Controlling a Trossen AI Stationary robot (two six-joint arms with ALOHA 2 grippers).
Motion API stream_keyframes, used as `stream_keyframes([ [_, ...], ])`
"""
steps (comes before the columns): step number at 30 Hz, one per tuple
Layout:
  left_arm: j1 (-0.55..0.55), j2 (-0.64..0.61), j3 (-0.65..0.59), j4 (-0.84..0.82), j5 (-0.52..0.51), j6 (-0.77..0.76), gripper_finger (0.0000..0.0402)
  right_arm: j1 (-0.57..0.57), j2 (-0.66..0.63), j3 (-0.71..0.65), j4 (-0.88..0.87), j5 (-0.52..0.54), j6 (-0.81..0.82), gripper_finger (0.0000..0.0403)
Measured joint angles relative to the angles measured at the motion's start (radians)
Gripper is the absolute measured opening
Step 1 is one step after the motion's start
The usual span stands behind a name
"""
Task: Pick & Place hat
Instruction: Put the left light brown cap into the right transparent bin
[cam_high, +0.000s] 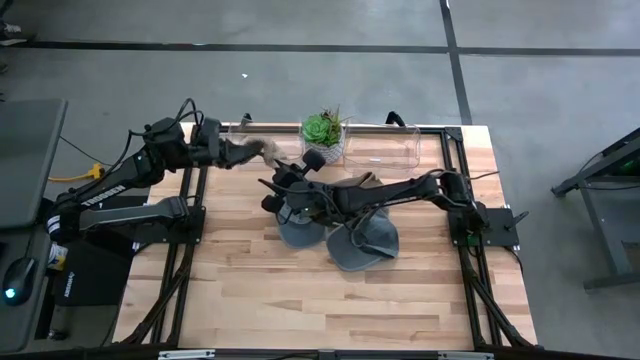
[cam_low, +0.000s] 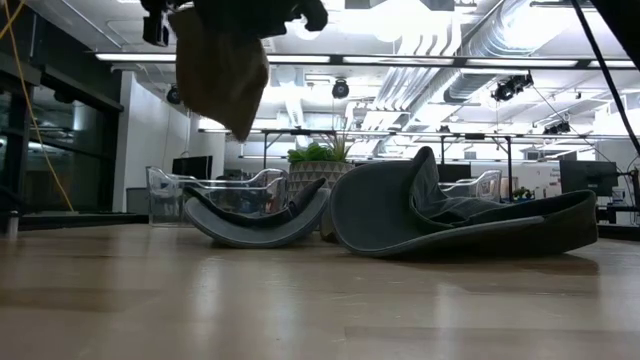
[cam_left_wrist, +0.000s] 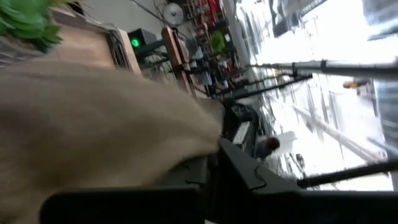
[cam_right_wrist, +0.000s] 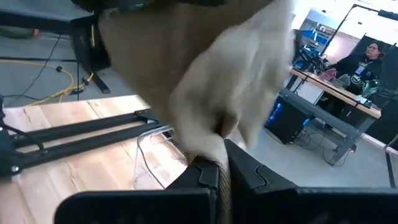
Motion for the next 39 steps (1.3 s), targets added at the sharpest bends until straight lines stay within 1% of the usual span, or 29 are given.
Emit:
stream_keyframes([
  [5,0.000,-0.001,0.000,0.012,0.047,0.026,0.0110,-0.001,-0.003,0.000,-0.035,0.000,0.028,0.0001],
  [10,0.000,-0.003,0.000,0.080,0.068,0.026,0.0191,-0.001,-0.003,0.000,-0.036,0.000,0.029,0.0000],
  [12,0.000,-0.015,0.000,0.094,0.068,0.026,0.0213,-0.001,-0.003,0.000,-0.036,0.003,0.029,0.0000],
  [14,0.000,-0.026,0.000,0.109,0.067,0.034,0.0226,-0.001,-0.003,0.000,-0.036,0.006,0.029,0.0000],
  [17,0.000,-0.052,0.000,0.100,0.056,0.064,0.0231,0.000,-0.003,0.000,-0.036,0.002,0.035,0.0000],
  [22,0.000,-0.117,0.000,0.086,-0.014,0.098,0.0232,0.000,-0.024,0.000,-0.065,-0.022,0.086,0.0000],
  [24,0.000,-0.139,0.000,0.058,-0.033,0.097,0.0232,0.000,-0.048,0.000,-0.108,-0.025,0.116,0.0000],
  [28,0.000,-0.158,0.000,-0.004,-0.035,0.098,0.0232,-0.005,-0.107,0.001,-0.204,-0.021,0.179,0.0000],
  [30,0.000,-0.158,0.000,-0.024,-0.032,0.097,0.0232,-0.012,-0.143,0.001,-0.259,-0.021,0.230,0.0000],
  [34,0.000,-0.158,0.000,-0.035,-0.030,0.098,0.0232,-0.030,-0.228,0.001,-0.415,-0.030,0.400,0.0000],
  [39,0.000,-0.158,0.000,-0.034,-0.030,0.108,0.0232,-0.049,-0.327,0.001,-0.591,-0.085,0.552,0.0000],
])
